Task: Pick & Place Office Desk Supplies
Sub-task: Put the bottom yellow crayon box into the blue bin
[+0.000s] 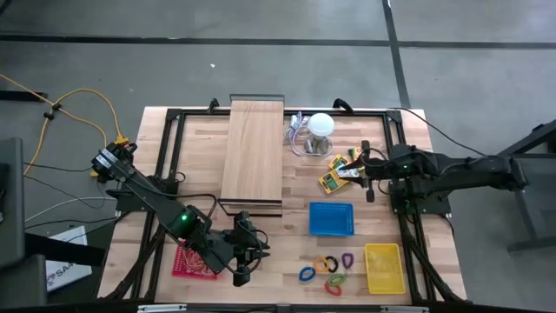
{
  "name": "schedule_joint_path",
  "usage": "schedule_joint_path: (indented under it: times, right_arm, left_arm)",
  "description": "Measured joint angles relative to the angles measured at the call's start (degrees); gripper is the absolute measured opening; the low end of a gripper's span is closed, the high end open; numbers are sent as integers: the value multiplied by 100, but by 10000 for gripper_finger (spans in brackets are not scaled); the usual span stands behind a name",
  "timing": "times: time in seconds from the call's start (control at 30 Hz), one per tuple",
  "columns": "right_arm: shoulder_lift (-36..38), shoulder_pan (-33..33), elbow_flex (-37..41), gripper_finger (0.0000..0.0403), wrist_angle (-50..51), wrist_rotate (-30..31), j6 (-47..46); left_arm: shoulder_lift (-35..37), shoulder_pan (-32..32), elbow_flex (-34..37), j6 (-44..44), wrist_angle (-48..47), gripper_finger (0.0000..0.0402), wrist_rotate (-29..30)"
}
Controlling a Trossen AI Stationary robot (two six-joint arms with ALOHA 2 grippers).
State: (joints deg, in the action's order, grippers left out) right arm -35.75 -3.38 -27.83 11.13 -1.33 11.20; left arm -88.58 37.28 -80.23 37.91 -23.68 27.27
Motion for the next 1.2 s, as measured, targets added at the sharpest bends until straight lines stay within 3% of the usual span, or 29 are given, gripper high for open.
schedule_joint_path:
  times: [0.37, 0.67, 1.2]
  right_arm:
    - [-662, 27, -365, 111, 677, 603, 111]
    - [-1626, 488, -918, 111, 1568, 1822, 570]
    - [-2227, 623, -927, 111, 1957, 2246, -325]
  left_arm:
    - [0, 0, 0, 0, 20, 77, -1]
    - [0, 0, 0, 0, 22, 77, 0]
    - [0, 0, 0, 0, 34, 77, 0]
